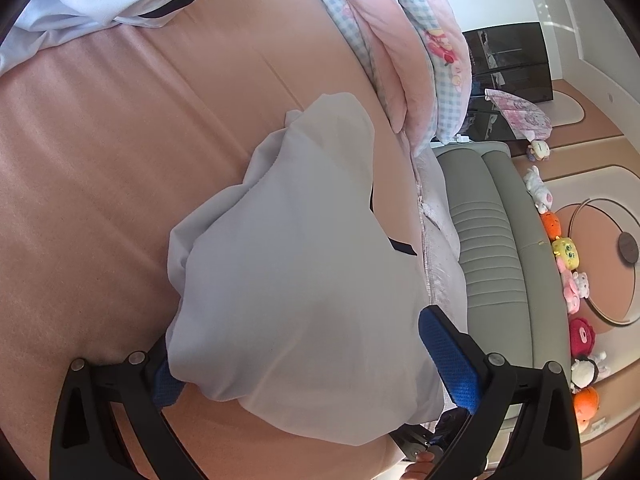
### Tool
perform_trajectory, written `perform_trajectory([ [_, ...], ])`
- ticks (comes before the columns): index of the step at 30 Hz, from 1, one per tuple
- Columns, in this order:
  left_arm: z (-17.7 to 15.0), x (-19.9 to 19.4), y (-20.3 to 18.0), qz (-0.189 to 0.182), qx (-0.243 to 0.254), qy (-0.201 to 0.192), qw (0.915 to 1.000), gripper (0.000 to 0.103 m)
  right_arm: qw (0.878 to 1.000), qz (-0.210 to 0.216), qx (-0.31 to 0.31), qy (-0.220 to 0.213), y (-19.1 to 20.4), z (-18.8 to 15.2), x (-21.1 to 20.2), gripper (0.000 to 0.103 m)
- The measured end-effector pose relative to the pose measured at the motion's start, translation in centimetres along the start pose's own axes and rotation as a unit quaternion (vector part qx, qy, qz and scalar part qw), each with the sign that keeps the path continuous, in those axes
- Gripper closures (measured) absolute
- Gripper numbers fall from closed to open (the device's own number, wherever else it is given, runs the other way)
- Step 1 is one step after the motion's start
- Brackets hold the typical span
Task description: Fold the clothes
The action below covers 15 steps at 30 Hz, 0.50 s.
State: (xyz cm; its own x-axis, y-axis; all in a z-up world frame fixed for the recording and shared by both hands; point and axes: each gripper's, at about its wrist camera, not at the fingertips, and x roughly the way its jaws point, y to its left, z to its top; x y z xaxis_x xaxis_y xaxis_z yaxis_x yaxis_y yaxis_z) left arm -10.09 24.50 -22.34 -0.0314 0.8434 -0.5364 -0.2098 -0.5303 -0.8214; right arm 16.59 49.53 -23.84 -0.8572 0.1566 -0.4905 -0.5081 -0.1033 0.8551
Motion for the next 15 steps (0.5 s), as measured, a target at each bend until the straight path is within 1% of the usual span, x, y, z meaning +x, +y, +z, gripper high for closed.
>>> perform_trajectory([
  [1,-0.1,0.0,-0.1,0.0,0.005,0.002,1.0,0.0,1.0,-0.002,0.0,0.001,-0.1,0.0,0.0,0.031],
  [3,-0.3,-0.1,-0.2,0.0,0.015,0.003,0.9999,0.001,1.0,-0.012,-0.002,0.005,-0.4,0.0,-0.1,0.04],
  [5,-0.5,-0.2,-0.1,0.005,0.02,-0.003,0.9998,0.002,0.999,-0.032,-0.004,0.007,-0.8,-0.1,-0.1,0.058],
  [6,-0.6,-0.3,-0.1,0.008,0.022,-0.007,0.9997,0.008,0.999,-0.034,-0.01,0.008,-1.1,-0.2,-0.2,0.063],
  [7,-0.7,-0.5,0.1,0.013,0.021,-0.012,0.9996,0.013,0.999,-0.034,-0.016,0.008,-1.3,-0.2,-0.3,0.073],
  [8,-0.9,-0.7,0.4,0.021,0.019,-0.018,0.9994,0.025,0.999,-0.037,-0.025,0.008,-1.6,-0.3,-0.3,0.082],
  [9,-1.0,-0.9,0.8,0.028,0.017,-0.022,0.9992,0.037,0.999,-0.037,-0.031,0.007,-1.8,-0.3,-0.3,0.085],
  [10,-1.1,-1.1,1.2,0.032,0.015,-0.026,0.999,0.044,0.999,-0.036,-0.033,0.006,-1.9,-0.3,-0.4,0.087],
  [11,-1.1,-1.3,1.6,0.034,0.012,-0.027,0.999,0.057,0.999,-0.035,-0.034,0.005,-1.9,-0.4,-0.4,0.087],
  [12,-1.1,-1.4,2.1,0.033,0.008,-0.028,0.9991,0.063,0.999,-0.038,-0.036,0.004,-1.8,-0.3,-0.3,0.087],
  [13,-1.0,-1.5,2.5,0.03,0.002,-0.027,0.9992,0.066,0.998,-0.042,-0.039,0.004,-1.6,-0.3,-0.3,0.087],
  [14,-0.9,-1.5,2.8,0.025,-0.006,-0.025,0.9993,0.07,0.998,-0.041,-0.04,0.002,-1.5,-0.3,-0.3,0.083],
  [15,-0.8,-1.5,3.1,0.022,-0.012,-0.024,0.9994,0.072,0.998,-0.037,-0.04,-0.001,-1.4,-0.3,-0.3,0.082],
])
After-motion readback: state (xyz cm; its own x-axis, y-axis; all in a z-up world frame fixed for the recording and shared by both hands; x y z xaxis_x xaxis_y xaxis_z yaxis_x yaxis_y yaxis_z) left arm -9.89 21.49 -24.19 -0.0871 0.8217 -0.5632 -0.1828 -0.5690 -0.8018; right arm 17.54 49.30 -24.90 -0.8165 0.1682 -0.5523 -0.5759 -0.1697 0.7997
